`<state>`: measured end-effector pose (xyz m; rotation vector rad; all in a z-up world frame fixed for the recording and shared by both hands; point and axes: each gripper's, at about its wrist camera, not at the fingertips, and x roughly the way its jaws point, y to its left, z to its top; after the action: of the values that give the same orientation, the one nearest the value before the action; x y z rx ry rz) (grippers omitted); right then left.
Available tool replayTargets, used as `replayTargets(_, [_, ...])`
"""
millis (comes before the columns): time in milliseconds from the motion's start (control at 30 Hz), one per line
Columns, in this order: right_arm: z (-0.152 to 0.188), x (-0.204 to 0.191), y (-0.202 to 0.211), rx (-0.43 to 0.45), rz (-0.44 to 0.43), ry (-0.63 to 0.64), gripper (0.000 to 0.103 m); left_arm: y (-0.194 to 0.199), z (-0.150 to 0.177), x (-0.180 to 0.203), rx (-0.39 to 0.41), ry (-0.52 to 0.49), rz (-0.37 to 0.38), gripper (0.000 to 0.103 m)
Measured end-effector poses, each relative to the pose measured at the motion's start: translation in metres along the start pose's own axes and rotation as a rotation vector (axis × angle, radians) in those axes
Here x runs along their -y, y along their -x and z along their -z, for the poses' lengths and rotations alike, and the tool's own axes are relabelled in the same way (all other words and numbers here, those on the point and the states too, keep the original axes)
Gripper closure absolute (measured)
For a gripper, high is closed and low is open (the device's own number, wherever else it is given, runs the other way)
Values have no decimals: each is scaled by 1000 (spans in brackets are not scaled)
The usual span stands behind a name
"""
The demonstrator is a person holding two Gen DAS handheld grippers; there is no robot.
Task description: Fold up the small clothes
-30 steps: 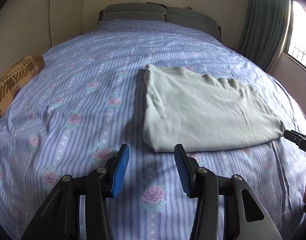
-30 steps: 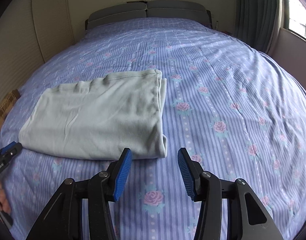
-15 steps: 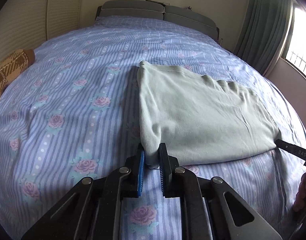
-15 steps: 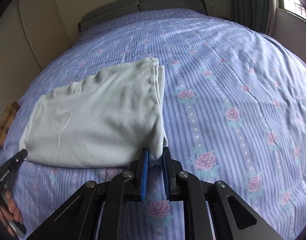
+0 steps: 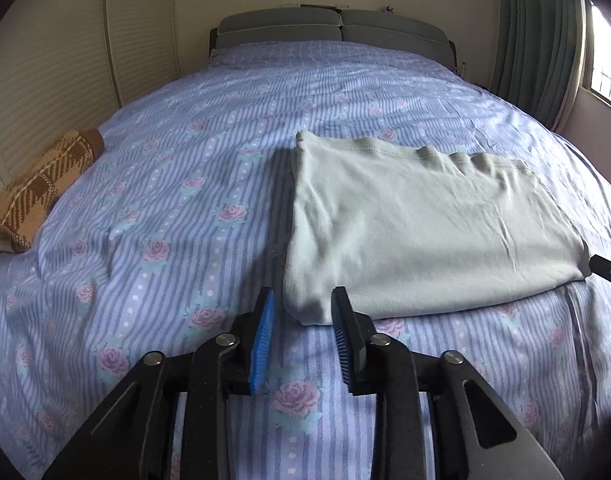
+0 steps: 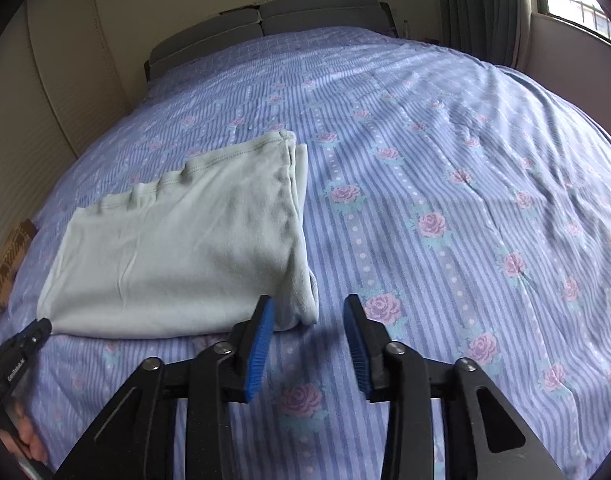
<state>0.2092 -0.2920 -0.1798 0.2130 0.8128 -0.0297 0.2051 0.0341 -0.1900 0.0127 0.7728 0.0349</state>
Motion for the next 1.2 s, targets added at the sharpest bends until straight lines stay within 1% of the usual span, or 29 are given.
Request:
replayTargets(33, [1, 0, 4, -1, -9, -9, 60, 5, -1, 1, 12, -10, -3, 66])
replayTargets(67, [1, 1, 6, -6, -24, -26, 60, 10, -2, 3, 22, -17, -6, 65])
replayTargets(167, [7, 3, 9, -34, -96, -106, 60, 20, -5, 7, 34, -16, 3, 62])
replayTargets(300, [14, 4, 0, -70, -149, -190, 60, 20, -9, 13, 15, -3, 35, 60])
replayTargets(400, [15, 13, -12, -92, -185, -281, 60, 17, -13, 16, -6, 8, 50, 60])
replayTargets(533, [15, 27, -29, -89, -267, -406, 60, 17, -19, 16, -7, 19, 52, 60])
replayTargets(667, [11, 32, -46, -68, -342, -496, 60, 20, -21, 15, -5, 27, 53, 60])
replayTargets(700, [10, 31, -48, -62, -357, -515, 62, 21, -22, 14, -3, 27, 52, 60])
replayTargets(733, [9, 30, -50, -60, -363, -525, 66, 22, -22, 13, -2, 27, 51, 60])
replayTargets(767, [9, 29, -52, -71, -381, -533, 85, 24, -22, 12, -2, 28, 51, 60])
replayTargets(800, [11, 28, -54, -83, -398, -550, 95, 25, -22, 10, -2, 30, 51, 60])
replayTargets(833, [13, 28, -51, -73, -391, -567, 95, 27, -23, 8, 0, 33, 51, 60])
replayTargets(900, [15, 25, -44, -43, -376, -572, 96, 30, -24, 2, 5, 41, 48, 60])
replayTargets(1000, [7, 14, -27, 7, -342, -530, 97, 36, -25, -10, 11, 60, 44, 60])
replayTargets(1100, [-13, -11, -13, 48, -303, -419, 97, 43, -26, -27, 15, 85, 36, 60])
replayTargets(1200, [-37, -49, -3, 86, -264, -269, 97, 52, -26, -48, 24, 115, 24, 60])
